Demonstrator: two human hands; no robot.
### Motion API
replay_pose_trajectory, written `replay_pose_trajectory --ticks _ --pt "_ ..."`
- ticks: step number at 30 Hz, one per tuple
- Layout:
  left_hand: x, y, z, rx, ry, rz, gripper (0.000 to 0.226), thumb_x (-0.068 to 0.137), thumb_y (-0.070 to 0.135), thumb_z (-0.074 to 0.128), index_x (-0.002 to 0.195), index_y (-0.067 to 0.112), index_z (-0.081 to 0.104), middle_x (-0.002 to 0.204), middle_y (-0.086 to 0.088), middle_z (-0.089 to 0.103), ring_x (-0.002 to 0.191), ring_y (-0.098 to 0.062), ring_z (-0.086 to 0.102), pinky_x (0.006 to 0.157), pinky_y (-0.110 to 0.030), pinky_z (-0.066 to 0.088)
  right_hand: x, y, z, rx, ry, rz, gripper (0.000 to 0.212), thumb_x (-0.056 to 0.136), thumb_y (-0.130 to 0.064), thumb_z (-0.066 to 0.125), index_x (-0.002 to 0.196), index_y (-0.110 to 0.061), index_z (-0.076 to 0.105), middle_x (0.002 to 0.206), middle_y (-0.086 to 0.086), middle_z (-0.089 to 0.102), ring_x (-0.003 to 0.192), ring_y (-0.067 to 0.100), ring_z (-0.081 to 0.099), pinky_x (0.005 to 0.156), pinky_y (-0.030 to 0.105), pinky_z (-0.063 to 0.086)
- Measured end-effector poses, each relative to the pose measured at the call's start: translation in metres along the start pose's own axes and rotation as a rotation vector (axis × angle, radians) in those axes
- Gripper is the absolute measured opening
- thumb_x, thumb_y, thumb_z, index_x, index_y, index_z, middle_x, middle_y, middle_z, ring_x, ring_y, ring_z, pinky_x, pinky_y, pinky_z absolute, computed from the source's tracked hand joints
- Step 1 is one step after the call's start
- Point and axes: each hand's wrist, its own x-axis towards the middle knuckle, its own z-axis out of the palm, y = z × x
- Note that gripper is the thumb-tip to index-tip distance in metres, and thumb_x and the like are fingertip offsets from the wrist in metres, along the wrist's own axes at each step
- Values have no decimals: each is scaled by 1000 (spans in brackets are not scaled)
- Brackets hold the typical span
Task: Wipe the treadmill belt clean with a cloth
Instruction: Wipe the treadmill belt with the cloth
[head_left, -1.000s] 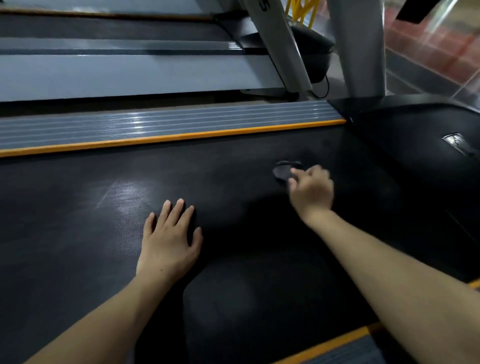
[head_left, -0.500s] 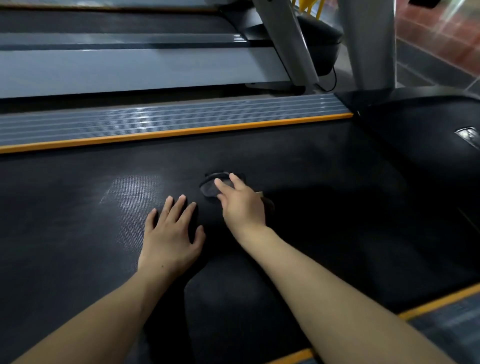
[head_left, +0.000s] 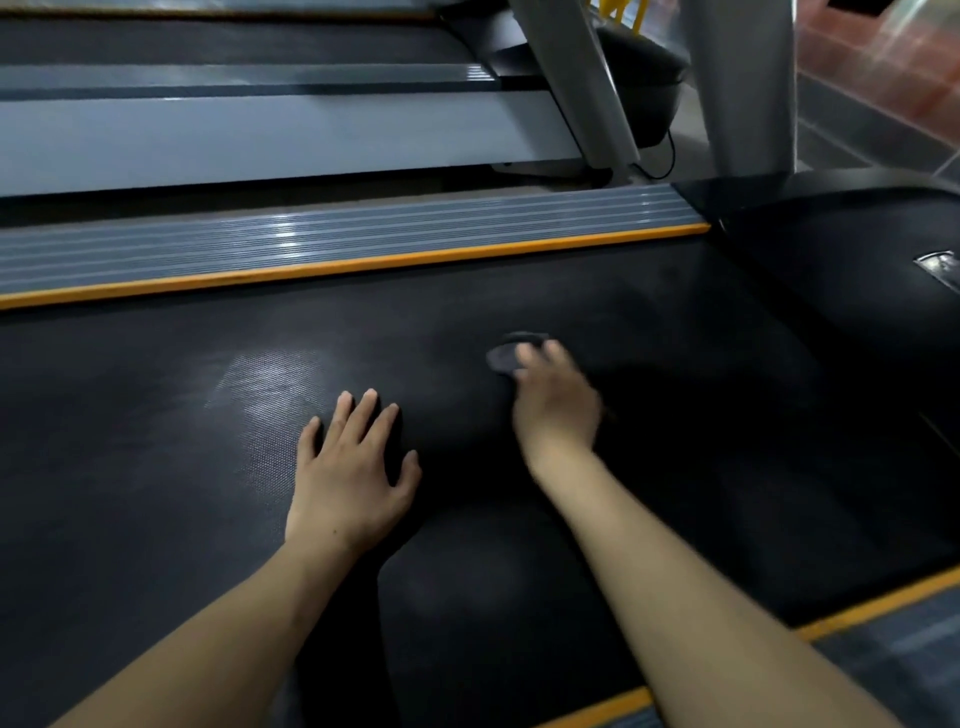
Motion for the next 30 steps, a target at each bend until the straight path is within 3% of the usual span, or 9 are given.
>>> replay_pose_trajectory --ticks 3,7,9,12,16,20,23,25,30 --pt "0 -1 1 5 9 10 71 89 61 32 149 25 46 164 0 33 155 -20 17 124 -51 16 -27 -45 19 144 -111 -204 36 97 -24 54 133 -29 61 149 7 48 128 30 52 94 41 49" --pt "1 -2 1 10 11 7 72 89 61 31 150 26 45 164 1 32 156 -19 16 124 -50 15 7 12 3 18 -120 -371 37 100 -31 46 135 -35 56 154 -1 43 131 26 50 101 38 44" --pt "1 -2 2 9 11 5 72 89 61 31 150 26 45 164 1 31 156 -19 15 124 -50 15 34 67 -14 -60 -52 -172 36 101 -34 39 134 -36 54 154 -5 40 131 25 50 99 34 42" --pt "2 -2 2 10 15 1 72 89 62 31 149 25 45 164 1 32 156 -19 15 124 -51 15 46 113 -35 -132 64 110 36 103 -27 41 137 -32 52 153 -1 41 129 29 51 95 40 44" --pt "1 -2 2 10 12 3 73 89 63 31 150 25 46 165 1 31 156 -19 15 123 -51 16 26 60 -19 8 118 276 34 102 -35 41 132 -27 55 143 1 53 123 29 55 94 35 41" --pt "1 -3 3 13 16 10 73 89 64 30 150 27 45 165 2 31 156 -17 14 124 -50 15 -7 -8 5 57 -61 -240 36 97 -27 54 132 -31 59 147 3 49 120 32 58 89 41 52" --pt "1 -3 3 8 27 8 72 89 63 31 150 27 45 164 3 31 156 -16 14 124 -49 15 11 22 -7 17 -217 -453 41 97 -31 55 137 -38 55 154 -3 43 130 27 53 98 43 50" --pt "1 -2 3 10 22 2 72 89 63 30 150 28 44 165 4 30 156 -15 13 125 -48 13 30 65 -22 -42 -189 -393 40 97 -34 49 137 -40 52 155 -5 41 132 25 52 102 40 47" --pt "2 -1 2 5 16 -2 71 89 63 30 150 29 44 165 4 30 156 -16 13 125 -49 12 51 123 -49 -92 -3 94 38 102 -30 45 140 -34 54 156 -3 39 133 29 48 101 41 41"
